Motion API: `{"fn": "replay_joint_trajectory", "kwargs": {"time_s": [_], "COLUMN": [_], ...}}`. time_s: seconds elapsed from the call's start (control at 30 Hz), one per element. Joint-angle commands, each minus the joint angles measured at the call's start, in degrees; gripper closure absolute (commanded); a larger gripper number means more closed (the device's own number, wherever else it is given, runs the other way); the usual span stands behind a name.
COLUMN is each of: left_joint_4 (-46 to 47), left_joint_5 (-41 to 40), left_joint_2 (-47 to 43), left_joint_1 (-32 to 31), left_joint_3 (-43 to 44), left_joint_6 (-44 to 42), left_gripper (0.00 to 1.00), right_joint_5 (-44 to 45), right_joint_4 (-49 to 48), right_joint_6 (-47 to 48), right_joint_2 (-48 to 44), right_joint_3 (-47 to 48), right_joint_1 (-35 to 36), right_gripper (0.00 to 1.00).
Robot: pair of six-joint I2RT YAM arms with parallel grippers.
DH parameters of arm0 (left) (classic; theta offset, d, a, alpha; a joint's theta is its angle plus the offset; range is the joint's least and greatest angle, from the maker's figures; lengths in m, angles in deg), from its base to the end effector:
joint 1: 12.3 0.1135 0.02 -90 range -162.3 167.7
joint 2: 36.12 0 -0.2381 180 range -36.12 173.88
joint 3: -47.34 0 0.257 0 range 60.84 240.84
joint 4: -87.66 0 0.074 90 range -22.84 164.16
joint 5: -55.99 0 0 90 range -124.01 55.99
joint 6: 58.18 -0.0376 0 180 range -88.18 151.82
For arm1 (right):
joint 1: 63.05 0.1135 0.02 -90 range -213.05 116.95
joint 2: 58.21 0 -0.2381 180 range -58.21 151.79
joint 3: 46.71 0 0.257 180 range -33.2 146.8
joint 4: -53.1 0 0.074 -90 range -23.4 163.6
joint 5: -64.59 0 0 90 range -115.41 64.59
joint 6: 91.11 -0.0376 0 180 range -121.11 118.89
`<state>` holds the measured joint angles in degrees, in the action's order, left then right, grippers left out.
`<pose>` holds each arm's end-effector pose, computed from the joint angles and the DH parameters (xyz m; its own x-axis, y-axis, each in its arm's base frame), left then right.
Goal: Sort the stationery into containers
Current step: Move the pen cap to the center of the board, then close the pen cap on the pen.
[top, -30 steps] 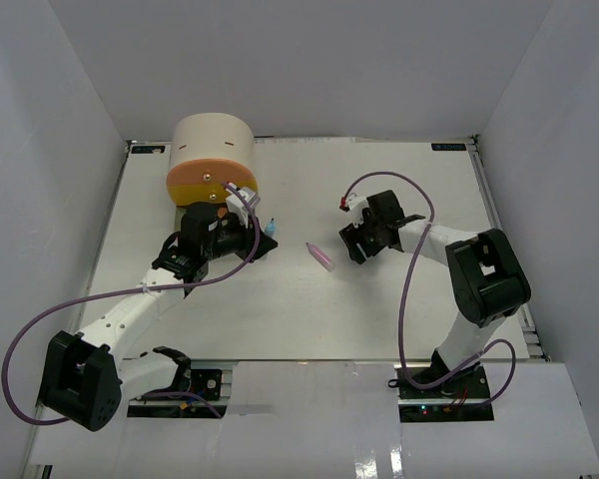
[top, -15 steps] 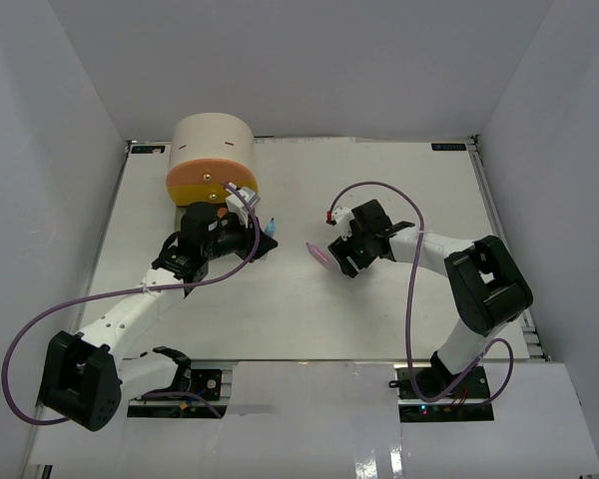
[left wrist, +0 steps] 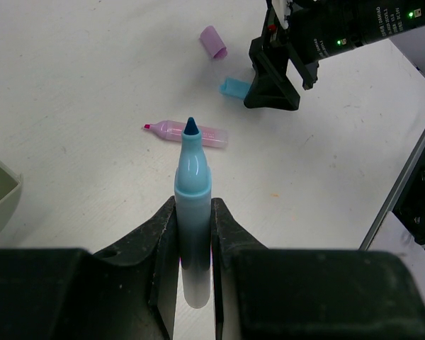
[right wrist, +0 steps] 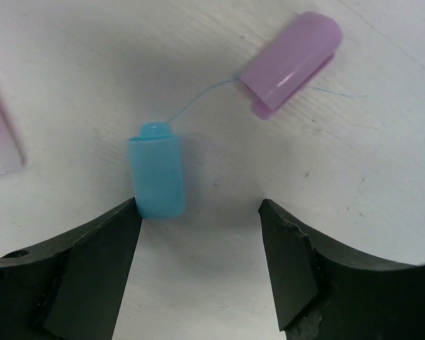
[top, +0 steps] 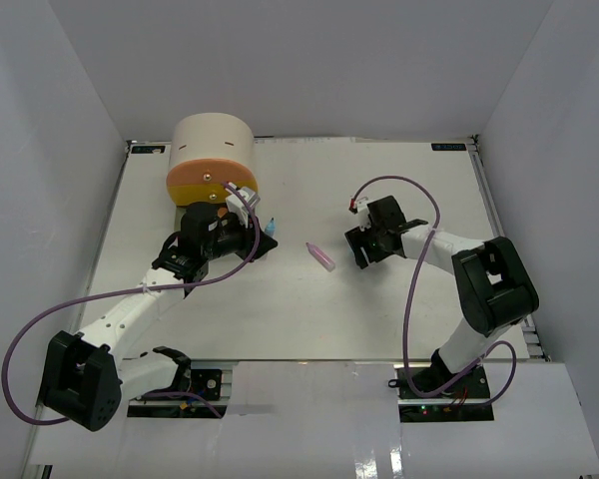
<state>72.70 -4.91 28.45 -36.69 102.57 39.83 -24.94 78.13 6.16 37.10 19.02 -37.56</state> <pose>0.2372 -0.1276 0.2428 -0.4777 0.0829 -0.8746 0.7048 0.6305 -0.3252 0.2982 0.1418 0.1327 -0.6760 -0.4625 -0.5736 -0.5157 0.8530 -0.0799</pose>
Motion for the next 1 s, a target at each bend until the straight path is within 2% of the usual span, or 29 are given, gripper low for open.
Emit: {"fn": "replay_joint_trajectory", "kwargs": {"time_s": [0.0, 0.63, 0.97], "left_joint_4": [0.6, 0.4, 0.2], "left_joint_5": [-0.1, -0.3, 0.2], "left_joint_2": [-1.1, -0.5, -0.3], "left_joint_1": [0.0, 0.0, -0.1], "left_joint_3": [0.3, 0.4, 0.6], "left_joint_6": [0.3, 0.3, 0.4], "left_gripper": [1.00, 1.00, 1.00], "right_joint_5": [5.2, 6.7, 7.3], "right_joint_4": [2.3, 1.2, 4.5], "right_joint_6": [-1.1, -5.2, -6.4], "right_joint_2": [-0.3, -0.6, -6.5], "right_joint_3": [-1.7, -0.7, 0.9], "right_joint_1": [-1.4, -4.1, -4.0], "right_gripper": [0.27, 0.28, 0.30]}}
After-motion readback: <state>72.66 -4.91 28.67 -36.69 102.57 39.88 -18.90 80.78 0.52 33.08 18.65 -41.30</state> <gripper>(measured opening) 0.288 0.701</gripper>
